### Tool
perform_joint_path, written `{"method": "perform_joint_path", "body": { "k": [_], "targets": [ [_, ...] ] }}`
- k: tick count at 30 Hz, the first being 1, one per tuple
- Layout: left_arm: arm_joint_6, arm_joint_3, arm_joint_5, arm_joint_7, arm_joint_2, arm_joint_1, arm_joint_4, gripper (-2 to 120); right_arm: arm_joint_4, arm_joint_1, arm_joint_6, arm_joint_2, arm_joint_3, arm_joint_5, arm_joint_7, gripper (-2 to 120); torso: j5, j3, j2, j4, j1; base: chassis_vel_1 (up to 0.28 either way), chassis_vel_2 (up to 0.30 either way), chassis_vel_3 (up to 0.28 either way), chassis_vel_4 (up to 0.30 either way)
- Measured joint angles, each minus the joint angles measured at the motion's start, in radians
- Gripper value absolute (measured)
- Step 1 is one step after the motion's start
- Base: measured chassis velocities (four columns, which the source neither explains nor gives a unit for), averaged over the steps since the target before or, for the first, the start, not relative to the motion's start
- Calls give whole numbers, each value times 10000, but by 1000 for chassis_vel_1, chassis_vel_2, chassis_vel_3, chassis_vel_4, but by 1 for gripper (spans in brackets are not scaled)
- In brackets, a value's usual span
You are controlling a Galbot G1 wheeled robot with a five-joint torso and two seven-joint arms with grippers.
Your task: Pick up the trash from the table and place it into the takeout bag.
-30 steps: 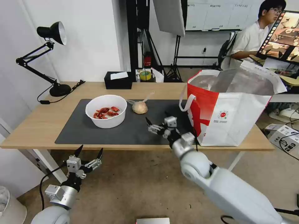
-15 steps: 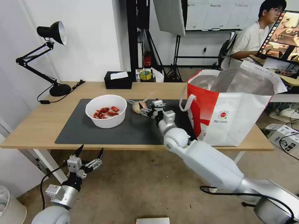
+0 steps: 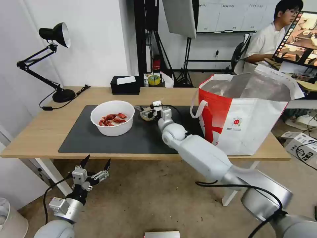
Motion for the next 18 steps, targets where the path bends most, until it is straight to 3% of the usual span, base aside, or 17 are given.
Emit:
{"method": "perform_joint_path", "body": {
  "k": [10, 18],
  "targets": [
    [-61, -64, -20, 28, 52, 45, -4, 100, -494, 264, -1085, 231, 53, -283, -232, 100, 2, 0, 0, -2, -1, 0, 0, 0, 0],
    [-63, -21, -27, 28, -23, 54, -85, 100, -775, 351, -1399, 356, 51, -441, -449, 100, 1, 0, 0, -2, -2, 0, 0, 0, 0]
  ]
}}
